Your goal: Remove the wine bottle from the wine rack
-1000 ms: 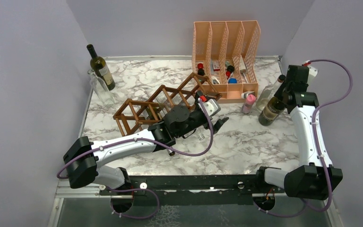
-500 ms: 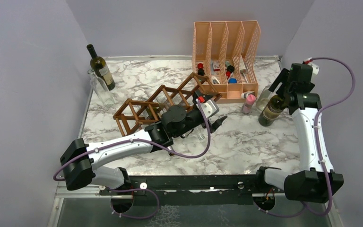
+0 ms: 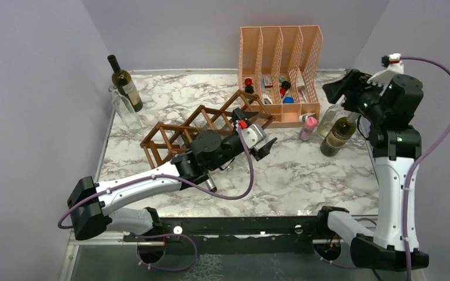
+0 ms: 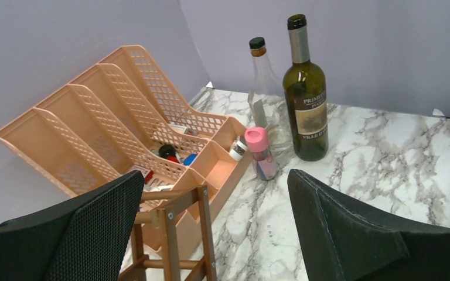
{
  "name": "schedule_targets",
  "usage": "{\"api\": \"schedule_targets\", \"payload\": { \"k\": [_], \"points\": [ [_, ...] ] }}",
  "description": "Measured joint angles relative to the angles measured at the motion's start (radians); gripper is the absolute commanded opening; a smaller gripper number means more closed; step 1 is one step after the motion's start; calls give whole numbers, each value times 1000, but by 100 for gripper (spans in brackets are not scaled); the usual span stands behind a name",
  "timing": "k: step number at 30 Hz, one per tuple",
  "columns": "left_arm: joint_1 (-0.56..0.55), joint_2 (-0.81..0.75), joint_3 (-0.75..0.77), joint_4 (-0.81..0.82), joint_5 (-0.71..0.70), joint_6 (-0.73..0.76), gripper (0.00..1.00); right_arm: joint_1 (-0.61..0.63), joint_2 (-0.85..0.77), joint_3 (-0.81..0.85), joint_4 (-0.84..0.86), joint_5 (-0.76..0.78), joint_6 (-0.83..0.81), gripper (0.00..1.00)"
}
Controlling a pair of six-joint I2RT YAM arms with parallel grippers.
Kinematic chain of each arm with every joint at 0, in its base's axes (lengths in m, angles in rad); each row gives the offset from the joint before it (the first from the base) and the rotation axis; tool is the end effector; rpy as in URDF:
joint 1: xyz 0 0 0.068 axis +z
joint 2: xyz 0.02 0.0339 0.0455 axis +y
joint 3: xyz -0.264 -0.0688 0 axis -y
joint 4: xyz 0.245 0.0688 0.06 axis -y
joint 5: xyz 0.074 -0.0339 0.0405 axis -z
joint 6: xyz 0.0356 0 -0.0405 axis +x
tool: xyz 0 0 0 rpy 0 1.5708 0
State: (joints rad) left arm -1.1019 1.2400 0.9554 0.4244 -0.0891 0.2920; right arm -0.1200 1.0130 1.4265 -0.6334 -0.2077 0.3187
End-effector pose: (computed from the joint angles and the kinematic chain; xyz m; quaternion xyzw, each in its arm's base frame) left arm 0.1360 -0.2614 0.3672 0.3949 0.5241 -0.2702 0.7045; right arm 0.1863 -0.0151 0.4671 0.1056 0.7717 0.1422 0.6108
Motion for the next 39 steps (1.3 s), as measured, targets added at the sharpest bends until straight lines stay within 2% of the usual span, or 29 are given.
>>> {"api": "schedule_targets", "payload": {
  "k": [4,6,12,14,19,24,31,37,39],
  "points": [
    [5,-30,0,-8,-38,29,99,15,90,-8,20,-257,28,90],
    [23,-65,-1,-6,-52,40,99,70,141,-24,21,-286,42,93],
    [180,-174,-10,37,-113,43,99,520,254,-29,4,-194,56,97],
    [230,-194,-21,57,-142,48,99,583,261,-66,26,-187,76,100],
    [296,-222,-65,88,-203,78,99,725,304,-180,63,-136,141,100],
    [317,-232,-100,129,-252,128,99,922,398,-231,79,-74,190,100],
    [317,-199,-129,171,-264,158,99,977,487,-283,121,-70,251,100],
    [317,-191,-134,177,-264,174,99,986,499,-354,266,-64,302,100],
    [317,-191,-134,179,-264,178,99,996,511,-358,319,-51,311,95]
  ]
}}
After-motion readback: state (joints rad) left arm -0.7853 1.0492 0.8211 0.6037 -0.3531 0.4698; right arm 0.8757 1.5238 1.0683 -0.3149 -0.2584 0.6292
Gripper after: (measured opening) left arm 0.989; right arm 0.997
